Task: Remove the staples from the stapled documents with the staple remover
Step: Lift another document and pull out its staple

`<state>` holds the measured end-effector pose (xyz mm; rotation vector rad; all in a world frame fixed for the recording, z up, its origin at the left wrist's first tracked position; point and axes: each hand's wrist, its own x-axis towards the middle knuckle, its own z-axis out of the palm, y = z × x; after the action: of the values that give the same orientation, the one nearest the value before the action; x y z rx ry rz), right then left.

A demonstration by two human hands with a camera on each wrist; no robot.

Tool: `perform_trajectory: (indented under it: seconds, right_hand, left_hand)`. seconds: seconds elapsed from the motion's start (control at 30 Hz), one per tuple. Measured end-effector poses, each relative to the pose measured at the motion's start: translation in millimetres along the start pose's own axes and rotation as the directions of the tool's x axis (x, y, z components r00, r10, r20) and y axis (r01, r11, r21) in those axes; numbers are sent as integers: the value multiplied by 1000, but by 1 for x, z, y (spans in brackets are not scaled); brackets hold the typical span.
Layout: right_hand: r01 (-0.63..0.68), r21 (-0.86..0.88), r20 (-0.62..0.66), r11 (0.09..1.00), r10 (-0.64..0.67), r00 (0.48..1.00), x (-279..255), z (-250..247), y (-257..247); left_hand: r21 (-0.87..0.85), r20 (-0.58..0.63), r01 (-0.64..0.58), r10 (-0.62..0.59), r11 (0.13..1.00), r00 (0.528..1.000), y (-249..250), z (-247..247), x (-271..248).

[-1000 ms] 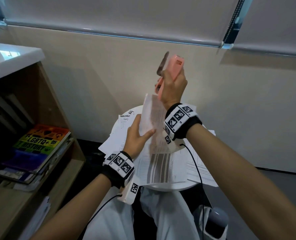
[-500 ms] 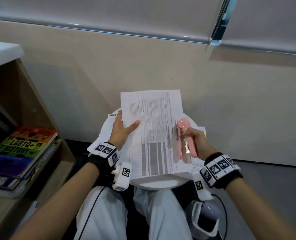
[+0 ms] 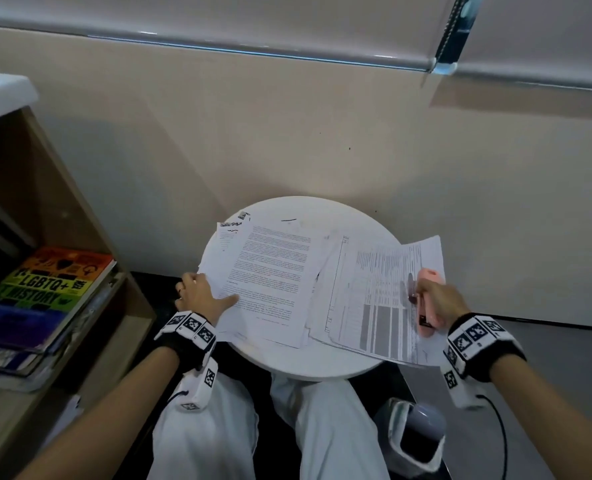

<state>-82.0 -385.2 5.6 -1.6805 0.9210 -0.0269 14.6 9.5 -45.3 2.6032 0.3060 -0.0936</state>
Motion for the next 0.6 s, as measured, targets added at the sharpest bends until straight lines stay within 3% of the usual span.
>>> perform_trajectory:
  seconds: [0.13,0.23,0.27,0.3,0.37,0.4,0.47,0.53,0.6]
  right_hand:
    - [-47,9,17,999,47,999,4,14,2]
    - [-91,35,59,995,89,994,3,24,2]
    - [-70,-28,30,997,71,997,0,28,2]
    - [-21,-188,-48,982,13,999,-3,31,3]
    - [137,-565,-103,813,-234,967,-12,38,6]
    - [223,-644,-74,732,-349,934,-17,43,8]
    - [368,-627,55,686,-433,900,-28,55,11]
    - [374,-364,214,853,-314,925,-38,69,14]
    - [314,-294,275,903,-235,932,-43,81,21]
  left_hand:
    - [45,24,-20,19,999,1000,3,0,4]
    - [45,63,22,-25,999,998,10,-5,6]
    - [49,69,42,-45,998,997,12,-5,6]
    - [66,71,58,-63,996,996,13,-5,6]
    - [130,66,77,-86,989,994,16,-4,5]
    - [157,70,83,-94,984,993,18,-5,6]
    - [175,97,88,-107,981,990,20,-5,9]
    - [154,139,81,-102,985,985,20,-6,14]
    - [72,166,73,-84,995,983,19,-5,19]
